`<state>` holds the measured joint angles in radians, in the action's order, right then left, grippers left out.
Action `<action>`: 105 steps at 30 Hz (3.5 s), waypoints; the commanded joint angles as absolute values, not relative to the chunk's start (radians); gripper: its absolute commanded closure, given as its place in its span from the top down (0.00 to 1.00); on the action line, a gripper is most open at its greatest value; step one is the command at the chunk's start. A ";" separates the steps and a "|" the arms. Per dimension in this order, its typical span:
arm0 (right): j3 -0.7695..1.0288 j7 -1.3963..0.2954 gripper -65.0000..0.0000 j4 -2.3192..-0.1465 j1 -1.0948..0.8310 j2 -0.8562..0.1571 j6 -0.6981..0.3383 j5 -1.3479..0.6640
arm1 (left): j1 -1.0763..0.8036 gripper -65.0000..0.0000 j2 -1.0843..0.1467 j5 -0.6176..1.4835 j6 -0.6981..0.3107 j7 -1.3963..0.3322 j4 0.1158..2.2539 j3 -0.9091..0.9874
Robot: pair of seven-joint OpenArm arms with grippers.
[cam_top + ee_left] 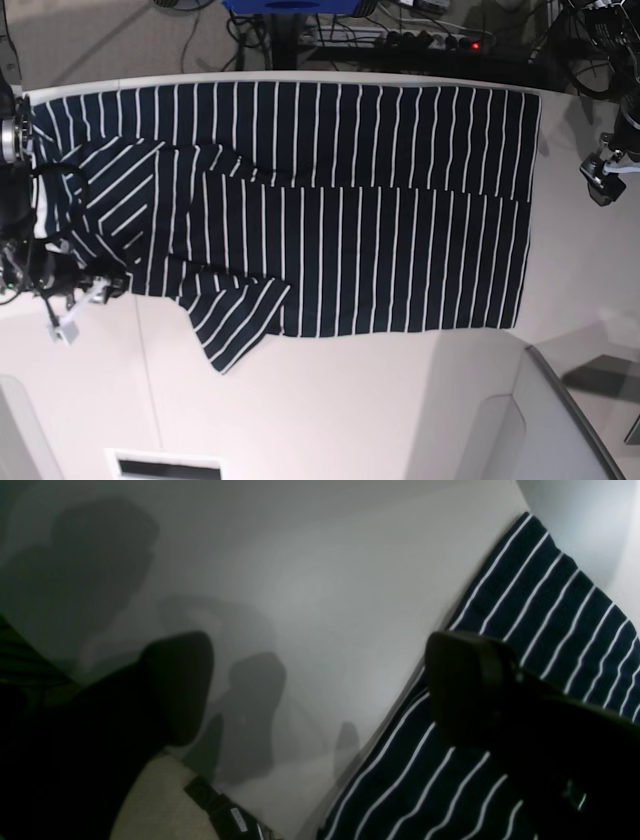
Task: Layout the t-shirt on the table in an organized manner, then fold the t-shirt properly
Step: 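Grasp the shirt's hem-side corners with both grippers, then lift the hem-side corners and fold them toward the collar edge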
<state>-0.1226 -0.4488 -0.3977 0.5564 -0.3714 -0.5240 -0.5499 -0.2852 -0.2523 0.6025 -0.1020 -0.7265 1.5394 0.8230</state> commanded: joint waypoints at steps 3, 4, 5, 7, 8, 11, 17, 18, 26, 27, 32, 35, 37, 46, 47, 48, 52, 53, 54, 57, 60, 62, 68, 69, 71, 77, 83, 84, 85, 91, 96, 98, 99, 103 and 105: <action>-0.122 -0.447 0.51 -0.410 0.591 -0.367 -0.532 -0.562 | -0.282 1.00 -0.272 0.610 -0.102 -0.707 1.555 0.829; -0.122 -0.458 0.55 -0.412 0.591 -0.363 -0.532 -0.562 | -0.282 1.00 -0.272 0.610 -0.102 -0.707 1.557 0.829; -0.122 -0.466 0.62 -0.414 0.595 -0.358 -0.532 -0.562 | -0.282 1.00 -0.272 0.610 -0.102 -0.707 1.558 0.829; -0.119 -0.467 0.70 -0.414 0.602 -0.355 -0.532 -0.564 | -0.282 1.00 -0.272 0.610 -0.102 -0.707 1.561 0.829; -0.116 -0.467 0.71 -0.414 0.604 -0.355 -0.532 -0.565 | -0.282 1.00 -0.272 0.610 -0.102 -0.707 1.561 0.829; -0.116 -0.469 0.71 -0.423 0.611 -0.341 -0.532 -0.565 | -0.283 1.00 -0.272 0.610 -0.102 -0.707 1.557 0.829; -0.120 -0.470 0.71 -0.437 0.615 -0.334 -0.526 -0.562 | -0.283 1.00 -0.272 0.610 -0.102 -0.707 1.555 0.829; -0.120 -0.470 0.71 -0.437 0.615 -0.334 -0.524 -0.562 | -0.283 1.00 -0.272 0.610 -0.102 -0.707 1.555 0.829; -0.124 -0.470 0.71 -0.435 0.615 -0.331 -0.522 -0.559 | -0.280 1.00 -0.272 0.610 -0.102 -0.707 1.555 0.829; -0.124 -0.470 0.71 -0.435 0.613 -0.332 -0.522 -0.559 | -0.280 1.00 -0.272 0.610 -0.102 -0.707 1.555 0.829; -0.125 -0.470 0.71 -0.435 0.602 -0.334 -0.521 -0.559 | -0.280 1.00 -0.272 0.610 -0.102 -0.707 1.555 0.829; -0.125 -0.469 0.63 -0.435 0.601 -0.334 -0.521 -0.559 | -0.280 1.00 -0.272 0.610 -0.102 -0.707 1.555 0.829; -0.125 -0.469 0.48 -0.435 0.599 -0.334 -0.521 -0.559 | -0.280 1.00 -0.272 0.610 -0.102 -0.707 1.555 0.829; -0.125 -0.469 0.00 -0.435 0.599 -0.334 -0.521 -0.559 | -0.280 1.00 -0.272 0.610 -0.102 -0.707 1.555 0.829; -0.125 -0.469 0.00 -0.435 0.599 -0.334 -0.521 -0.559 | -0.280 1.00 -0.272 0.610 -0.102 -0.707 1.555 0.829; -0.119 -0.469 0.00 -0.435 0.599 -0.334 -0.521 -0.559 | -0.280 1.00 -0.272 0.610 -0.102 -0.707 1.555 0.829; -0.114 -0.470 0.00 -0.441 0.602 -0.335 -0.521 -0.561 | -0.280 1.00 -0.272 0.610 -0.102 -0.707 1.555 0.829; -0.114 -0.470 0.00 -0.443 0.604 -0.337 -0.521 -0.561 | -0.280 1.00 -0.272 0.610 -0.102 -0.707 1.555 0.829; -0.114 -0.470 0.00 -0.444 0.604 -0.338 -0.521 -0.561 | -0.280 1.00 -0.272 0.610 -0.102 -0.707 1.557 0.829; -0.113 -0.472 0.00 -0.444 0.604 -0.349 -0.521 -0.567 | -0.280 1.00 -0.272 0.610 -0.102 -0.707 1.558 0.828; -0.113 -0.472 0.00 -0.446 0.604 -0.351 -0.521 -0.568 | -0.280 1.00 -0.272 0.610 -0.102 -0.707 1.558 0.828; -0.113 -0.472 0.00 -0.464 0.604 -0.351 -0.521 -0.568 | -0.278 1.00 -0.274 0.610 -0.102 -0.707 1.560 0.828; -0.113 -0.493 0.00 -0.539 0.599 -0.352 -0.521 -0.568 | -0.263 1.00 -0.274 0.610 -0.102 -0.708 1.557 0.826; -0.113 -0.498 0.00 -0.550 0.599 -0.352 -0.521 -0.568 | -0.259 1.00 -0.278 0.608 -0.102 -0.708 1.554 0.816; -0.113 -0.501 0.00 -0.581 0.599 -0.352 -0.521 -0.568 | -0.259 1.00 -0.314 0.608 -0.101 -0.708 1.554 0.753; -0.111 -0.501 0.00 -0.633 0.599 -0.364 -0.521 -0.568 | -0.223 1.00 -0.401 0.608 -0.096 -0.704 1.554 0.562; -0.111 -0.503 0.00 -0.656 0.599 -0.380 -0.521 -0.564 | -0.113 1.00 -0.390 0.455 -0.097 -0.704 1.468 0.552; -0.111 -0.503 0.00 -0.653 0.599 -0.384 -0.521 -0.564 | -0.090 1.00 -0.381 0.409 -0.101 -0.704 1.452 0.549; -0.111 -0.503 0.00 -0.651 0.598 -0.386 -0.521 -0.564 | -0.068 1.00 -0.371 0.371 -0.101 -0.704 1.434 0.538; -0.111 -0.501 0.00 -0.657 0.579 -0.387 -0.521 -0.565 | 0.147 1.00 -0.363 0.245 -0.102 -0.704 1.204 0.409; -0.111 -0.501 0.00 -0.654 0.570 -0.392 -0.521 -0.567 | 0.349 1.00 -0.363 0.246 -0.102 -0.699 0.946 0.334; -0.111 -0.501 0.00 -0.657 0.559 -0.392 -0.521 -0.568 | 0.427 1.00 -0.360 0.245 -0.102 -0.674 0.846 0.323; -0.111 -0.501 0.00 -0.657 0.556 -0.394 -0.521 -0.568 | 0.456 1.00 -0.357 0.242 -0.102 -0.642 0.799 0.323; -0.111 -0.501 0.00 -0.657 0.549 -0.394 -0.527 -0.568 | 0.562 1.00 -0.357 0.240 -0.101 -0.544 0.581 0.321; -0.111 -0.498 0.00 -0.657 0.544 -0.395 -0.529 -0.568 | 0.599 1.00 -0.357 0.240 -0.101 -0.507 0.484 0.321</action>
